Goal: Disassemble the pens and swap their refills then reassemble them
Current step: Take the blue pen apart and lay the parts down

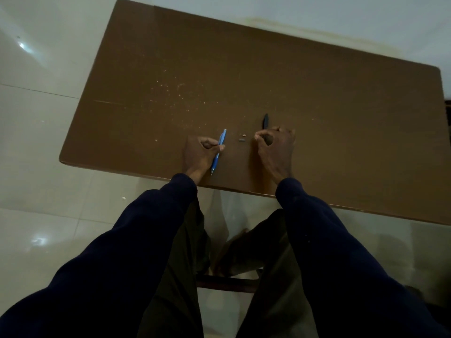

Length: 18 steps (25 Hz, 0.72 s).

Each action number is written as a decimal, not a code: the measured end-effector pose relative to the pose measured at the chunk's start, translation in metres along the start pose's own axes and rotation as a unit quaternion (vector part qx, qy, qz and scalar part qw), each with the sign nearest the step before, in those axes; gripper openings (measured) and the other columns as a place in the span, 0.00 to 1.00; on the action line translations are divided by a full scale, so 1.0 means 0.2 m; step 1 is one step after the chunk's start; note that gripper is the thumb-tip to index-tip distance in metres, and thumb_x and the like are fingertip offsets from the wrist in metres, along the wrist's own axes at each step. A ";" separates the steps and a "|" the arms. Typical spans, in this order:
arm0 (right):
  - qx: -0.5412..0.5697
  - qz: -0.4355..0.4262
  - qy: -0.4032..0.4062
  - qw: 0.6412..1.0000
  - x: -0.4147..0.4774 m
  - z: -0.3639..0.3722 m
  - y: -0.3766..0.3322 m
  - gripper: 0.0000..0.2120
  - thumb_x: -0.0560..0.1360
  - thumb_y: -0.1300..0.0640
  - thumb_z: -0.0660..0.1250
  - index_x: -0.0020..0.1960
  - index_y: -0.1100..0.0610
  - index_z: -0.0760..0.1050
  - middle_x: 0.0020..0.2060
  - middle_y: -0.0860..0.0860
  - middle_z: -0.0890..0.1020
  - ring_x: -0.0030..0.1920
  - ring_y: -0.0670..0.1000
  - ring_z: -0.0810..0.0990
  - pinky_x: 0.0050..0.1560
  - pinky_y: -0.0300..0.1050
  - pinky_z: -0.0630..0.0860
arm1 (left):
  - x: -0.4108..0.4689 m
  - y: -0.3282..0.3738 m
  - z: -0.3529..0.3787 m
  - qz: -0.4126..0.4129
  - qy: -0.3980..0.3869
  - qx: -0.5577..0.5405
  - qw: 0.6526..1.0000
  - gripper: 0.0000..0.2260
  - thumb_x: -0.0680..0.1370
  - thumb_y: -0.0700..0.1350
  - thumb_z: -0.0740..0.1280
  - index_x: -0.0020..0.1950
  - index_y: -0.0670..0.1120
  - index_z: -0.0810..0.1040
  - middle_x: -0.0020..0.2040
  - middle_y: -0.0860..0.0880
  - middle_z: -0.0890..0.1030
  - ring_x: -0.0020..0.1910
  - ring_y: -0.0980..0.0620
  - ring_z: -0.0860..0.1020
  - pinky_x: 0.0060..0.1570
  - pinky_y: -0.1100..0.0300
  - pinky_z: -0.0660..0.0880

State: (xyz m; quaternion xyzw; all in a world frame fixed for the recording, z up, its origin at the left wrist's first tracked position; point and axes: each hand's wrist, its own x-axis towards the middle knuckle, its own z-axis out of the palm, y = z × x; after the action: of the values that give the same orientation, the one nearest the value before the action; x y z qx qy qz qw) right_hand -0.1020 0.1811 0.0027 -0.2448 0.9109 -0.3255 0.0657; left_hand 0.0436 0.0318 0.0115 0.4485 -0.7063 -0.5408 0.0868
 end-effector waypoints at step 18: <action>-0.011 0.219 0.019 0.976 -0.12 -0.17 0.12 0.17 0.78 0.43 0.71 0.50 0.58 0.81 0.44 0.53 0.84 0.45 0.51 0.84 0.48 0.51 0.83 | -0.02 0.03 0.01 -0.005 0.043 0.001 0.999 0.06 0.74 0.44 0.77 0.47 0.46 0.83 0.40 0.52 0.83 0.34 0.63 0.79 0.31 0.74 0.73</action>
State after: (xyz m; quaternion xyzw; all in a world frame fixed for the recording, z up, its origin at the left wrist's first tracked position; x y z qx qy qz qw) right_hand -0.0999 0.2281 0.0145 -0.0343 0.9469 -0.2980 0.1157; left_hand 0.0411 0.0372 0.0174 0.4749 -0.7006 -0.5203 0.1142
